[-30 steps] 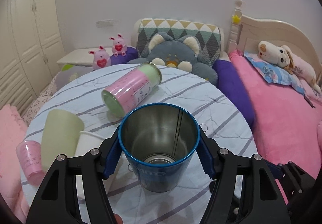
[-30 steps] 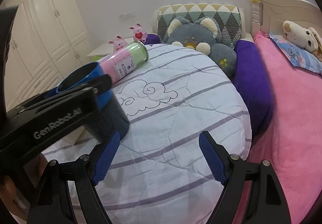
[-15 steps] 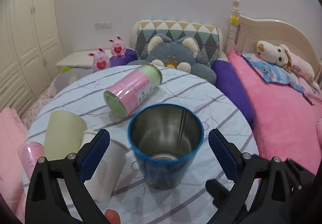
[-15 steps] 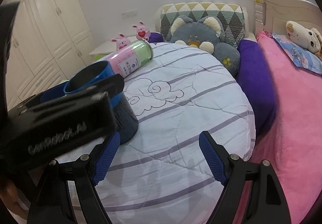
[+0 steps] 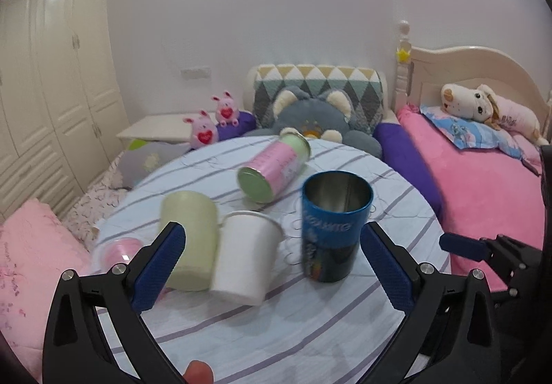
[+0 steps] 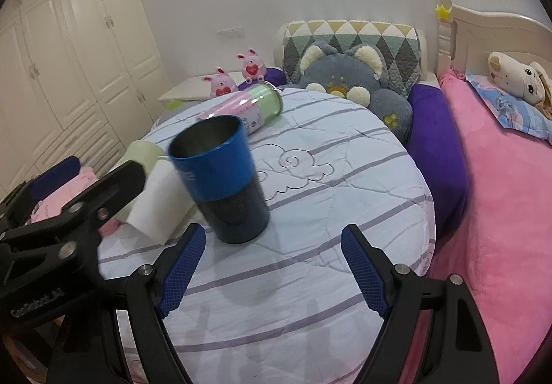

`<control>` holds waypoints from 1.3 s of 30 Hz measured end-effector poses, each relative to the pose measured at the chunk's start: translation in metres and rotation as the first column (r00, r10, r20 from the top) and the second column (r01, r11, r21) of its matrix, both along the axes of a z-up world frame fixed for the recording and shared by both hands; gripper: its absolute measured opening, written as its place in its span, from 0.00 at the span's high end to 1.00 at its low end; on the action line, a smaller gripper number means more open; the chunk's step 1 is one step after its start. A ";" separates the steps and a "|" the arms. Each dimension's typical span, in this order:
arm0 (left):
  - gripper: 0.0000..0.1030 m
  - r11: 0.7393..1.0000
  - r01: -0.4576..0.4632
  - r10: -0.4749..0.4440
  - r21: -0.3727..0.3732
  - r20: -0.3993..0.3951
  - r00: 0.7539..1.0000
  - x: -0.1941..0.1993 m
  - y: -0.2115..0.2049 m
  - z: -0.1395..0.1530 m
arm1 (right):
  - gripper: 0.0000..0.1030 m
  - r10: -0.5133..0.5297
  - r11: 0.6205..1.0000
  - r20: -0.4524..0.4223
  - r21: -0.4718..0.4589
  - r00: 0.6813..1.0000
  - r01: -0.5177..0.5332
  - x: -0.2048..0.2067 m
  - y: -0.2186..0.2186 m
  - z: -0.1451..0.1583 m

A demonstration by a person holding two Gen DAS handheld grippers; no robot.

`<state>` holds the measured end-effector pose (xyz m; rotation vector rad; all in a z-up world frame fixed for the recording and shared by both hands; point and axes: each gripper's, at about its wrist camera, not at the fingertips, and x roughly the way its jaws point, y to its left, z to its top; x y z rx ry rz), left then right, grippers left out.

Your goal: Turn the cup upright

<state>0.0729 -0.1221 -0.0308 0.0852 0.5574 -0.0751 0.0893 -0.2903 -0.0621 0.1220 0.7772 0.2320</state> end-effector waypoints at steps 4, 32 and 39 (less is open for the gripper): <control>0.00 1.000 -0.028 0.028 -0.011 0.003 1.000 -0.015 0.020 0.004 | 0.20 0.020 1.000 0.026 -0.012 0.999 -0.020 -0.011 0.013 0.007; 0.00 0.988 -0.150 0.151 -0.020 0.044 0.988 -0.084 0.078 0.012 | 0.20 0.167 0.985 0.241 -0.074 0.956 -0.154 -0.077 0.051 0.046; 0.00 0.990 -0.141 0.143 -0.032 0.084 0.986 -0.093 0.074 0.014 | 0.20 0.170 0.985 0.262 -0.069 0.950 -0.157 -0.082 0.049 0.046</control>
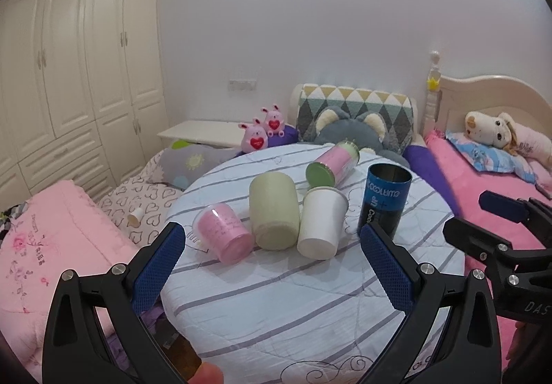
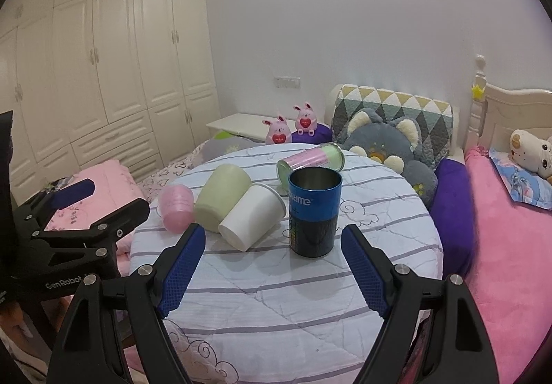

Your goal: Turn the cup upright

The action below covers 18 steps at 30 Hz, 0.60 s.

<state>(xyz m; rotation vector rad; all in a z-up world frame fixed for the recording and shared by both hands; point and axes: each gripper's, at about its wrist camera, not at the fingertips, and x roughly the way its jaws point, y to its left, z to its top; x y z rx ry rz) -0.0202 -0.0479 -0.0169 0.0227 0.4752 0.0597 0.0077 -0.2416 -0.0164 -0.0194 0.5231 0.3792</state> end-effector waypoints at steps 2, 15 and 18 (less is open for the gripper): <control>0.00 1.000 0.003 -0.003 0.000 0.007 1.000 -0.001 -0.001 0.001 | 0.20 0.002 1.000 0.005 0.006 1.000 -0.002 -0.001 -0.002 0.000; 0.00 0.999 -0.013 0.013 0.035 -0.009 1.000 0.007 -0.005 -0.007 | 0.20 0.001 1.000 0.001 0.018 1.000 -0.001 0.001 -0.007 -0.004; 0.00 0.999 -0.022 0.022 0.045 -0.013 1.000 0.011 -0.005 -0.010 | 0.20 0.002 1.000 -0.006 0.014 1.000 -0.002 0.003 -0.008 -0.005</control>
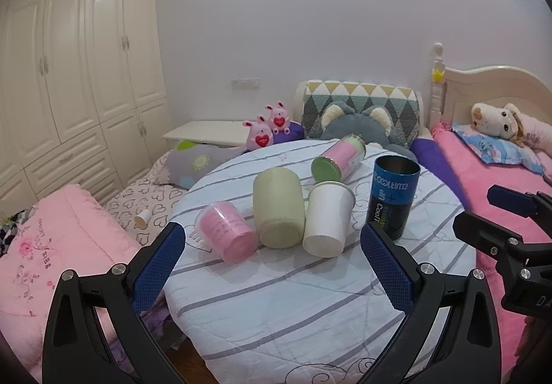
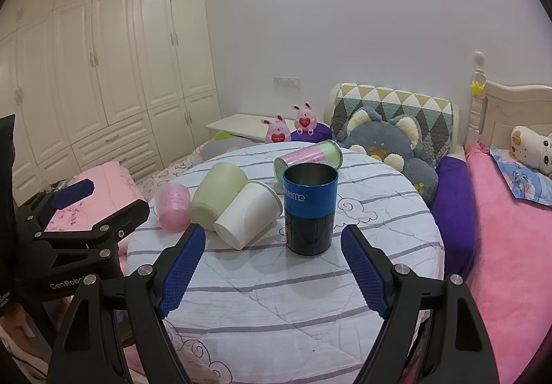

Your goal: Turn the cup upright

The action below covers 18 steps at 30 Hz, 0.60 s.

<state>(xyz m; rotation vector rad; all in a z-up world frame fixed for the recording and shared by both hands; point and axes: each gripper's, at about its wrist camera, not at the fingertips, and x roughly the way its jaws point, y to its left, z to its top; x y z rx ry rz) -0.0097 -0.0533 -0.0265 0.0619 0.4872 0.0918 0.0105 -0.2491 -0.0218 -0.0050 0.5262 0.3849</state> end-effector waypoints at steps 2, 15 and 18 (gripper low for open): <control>0.00 1.000 0.001 -0.001 -0.005 -0.001 1.000 0.001 0.000 -0.001 | 0.20 0.000 1.000 -0.004 0.000 1.000 0.000 0.002 0.000 -0.001; 0.00 1.000 -0.015 0.015 0.007 0.013 1.000 0.010 -0.003 -0.006 | 0.20 -0.010 1.000 -0.036 0.005 0.999 0.011 0.018 -0.006 -0.010; 0.00 1.000 -0.016 0.016 0.005 0.014 1.000 0.011 -0.003 -0.006 | 0.20 -0.011 1.000 -0.038 0.007 0.999 0.011 0.021 -0.008 -0.011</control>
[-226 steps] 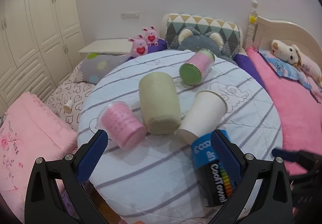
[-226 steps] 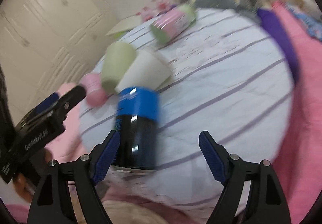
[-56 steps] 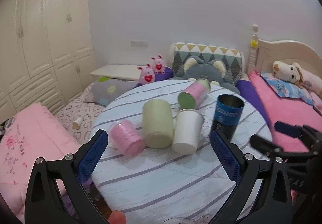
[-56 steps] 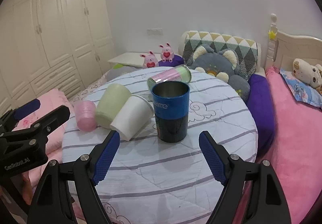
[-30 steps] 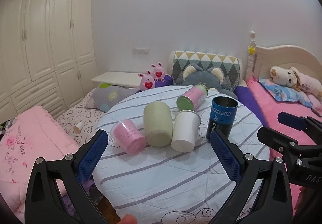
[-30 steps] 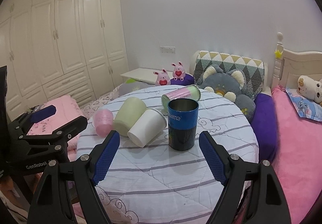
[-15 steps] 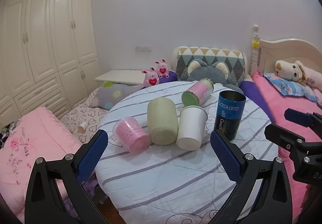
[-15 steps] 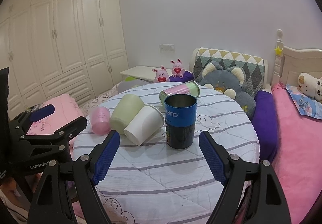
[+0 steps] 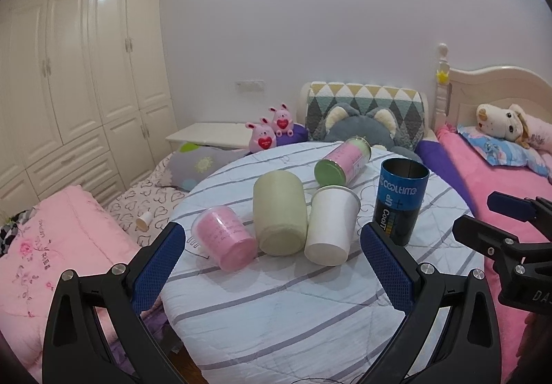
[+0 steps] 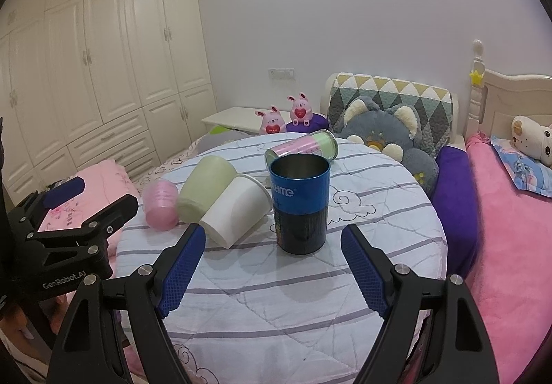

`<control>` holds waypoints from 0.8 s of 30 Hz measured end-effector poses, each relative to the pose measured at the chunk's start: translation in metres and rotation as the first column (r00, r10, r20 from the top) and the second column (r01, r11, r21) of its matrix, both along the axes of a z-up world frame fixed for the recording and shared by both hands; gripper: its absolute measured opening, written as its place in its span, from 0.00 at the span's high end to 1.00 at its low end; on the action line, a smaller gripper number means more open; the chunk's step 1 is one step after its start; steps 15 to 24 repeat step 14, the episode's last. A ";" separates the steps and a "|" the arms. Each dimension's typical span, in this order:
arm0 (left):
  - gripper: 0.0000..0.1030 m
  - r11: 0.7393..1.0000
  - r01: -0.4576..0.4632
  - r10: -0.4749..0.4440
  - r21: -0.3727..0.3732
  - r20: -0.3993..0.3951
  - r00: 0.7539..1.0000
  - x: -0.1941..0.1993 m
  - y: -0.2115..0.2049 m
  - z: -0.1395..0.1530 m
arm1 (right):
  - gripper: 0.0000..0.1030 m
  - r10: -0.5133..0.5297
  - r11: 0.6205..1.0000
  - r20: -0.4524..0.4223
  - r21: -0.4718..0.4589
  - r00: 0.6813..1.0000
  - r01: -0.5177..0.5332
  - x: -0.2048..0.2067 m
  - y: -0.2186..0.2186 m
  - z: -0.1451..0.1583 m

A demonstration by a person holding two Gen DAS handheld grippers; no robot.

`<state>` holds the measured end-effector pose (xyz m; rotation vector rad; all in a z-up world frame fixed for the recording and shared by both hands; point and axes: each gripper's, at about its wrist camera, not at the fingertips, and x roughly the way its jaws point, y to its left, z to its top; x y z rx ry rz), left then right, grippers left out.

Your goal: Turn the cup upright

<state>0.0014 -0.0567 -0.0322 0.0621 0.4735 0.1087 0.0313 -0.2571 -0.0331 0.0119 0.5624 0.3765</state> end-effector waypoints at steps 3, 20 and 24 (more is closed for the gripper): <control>0.00 1.000 0.000 0.000 0.000 0.003 1.000 0.002 -0.001 0.001 | 0.20 0.001 1.000 -0.005 0.004 1.000 -0.001 0.004 -0.002 -0.001; 0.00 1.000 0.009 -0.009 0.000 0.007 1.000 0.012 -0.004 0.001 | 0.20 0.012 1.000 -0.022 0.008 1.000 -0.012 0.019 -0.002 -0.007; 0.00 1.000 0.009 -0.009 0.000 0.007 1.000 0.012 -0.004 0.001 | 0.20 0.012 1.000 -0.022 0.008 1.000 -0.012 0.019 -0.002 -0.007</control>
